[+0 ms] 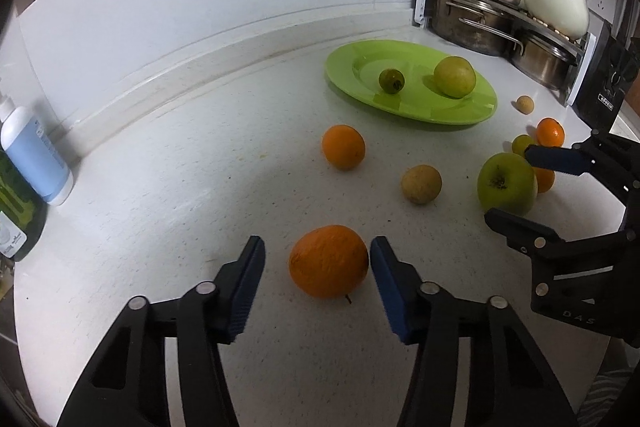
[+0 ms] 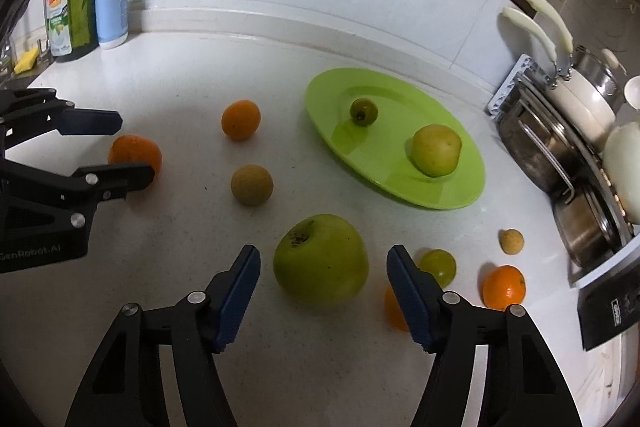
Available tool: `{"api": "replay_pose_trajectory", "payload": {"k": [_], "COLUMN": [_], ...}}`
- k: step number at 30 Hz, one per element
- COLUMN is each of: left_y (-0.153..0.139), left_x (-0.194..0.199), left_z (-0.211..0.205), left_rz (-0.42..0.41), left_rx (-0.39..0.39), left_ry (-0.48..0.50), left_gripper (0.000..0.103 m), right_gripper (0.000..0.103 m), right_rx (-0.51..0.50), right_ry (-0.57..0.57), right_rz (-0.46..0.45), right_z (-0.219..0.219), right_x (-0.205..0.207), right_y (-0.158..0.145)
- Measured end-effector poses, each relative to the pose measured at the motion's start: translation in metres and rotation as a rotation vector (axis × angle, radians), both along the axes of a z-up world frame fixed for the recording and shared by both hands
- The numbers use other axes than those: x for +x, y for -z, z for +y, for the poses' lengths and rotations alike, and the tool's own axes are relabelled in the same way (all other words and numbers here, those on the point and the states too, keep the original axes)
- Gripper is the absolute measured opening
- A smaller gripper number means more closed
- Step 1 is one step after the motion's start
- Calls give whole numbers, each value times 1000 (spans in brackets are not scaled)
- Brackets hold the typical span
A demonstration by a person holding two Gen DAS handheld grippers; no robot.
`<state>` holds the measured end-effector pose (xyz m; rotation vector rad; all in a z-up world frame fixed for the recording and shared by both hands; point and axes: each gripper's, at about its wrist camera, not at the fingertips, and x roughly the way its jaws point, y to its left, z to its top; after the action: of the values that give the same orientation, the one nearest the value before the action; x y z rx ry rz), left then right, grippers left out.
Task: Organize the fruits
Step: 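Grasp the large orange with the left tool while the right tool grasps the green apple, then carry the orange and the green apple over the lime-green plate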
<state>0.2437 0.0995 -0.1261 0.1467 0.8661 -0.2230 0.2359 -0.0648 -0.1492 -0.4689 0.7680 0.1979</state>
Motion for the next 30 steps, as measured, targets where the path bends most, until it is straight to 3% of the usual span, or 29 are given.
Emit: {"api": "replay_pose_trajectory", "payload": {"k": [4,19,30], "left_y": [2,-7,-36], "left_x": [1,-5,-20], "left_z": [-1,1,-3], "left_rz": [9,-11,-66], "left_rx": [-9,-28,-74], "left_ry": [1,-9,2], "left_gripper": [41,40,40], "right_gripper": [54,51,51], "right_rx": [3,53,143], "right_ry": [-7,1,6], "right_rz": [19,33,-14], "right_z": [0,-4,-12], "right_x": [4,3,-11], "right_y": [3,-3,-34]}}
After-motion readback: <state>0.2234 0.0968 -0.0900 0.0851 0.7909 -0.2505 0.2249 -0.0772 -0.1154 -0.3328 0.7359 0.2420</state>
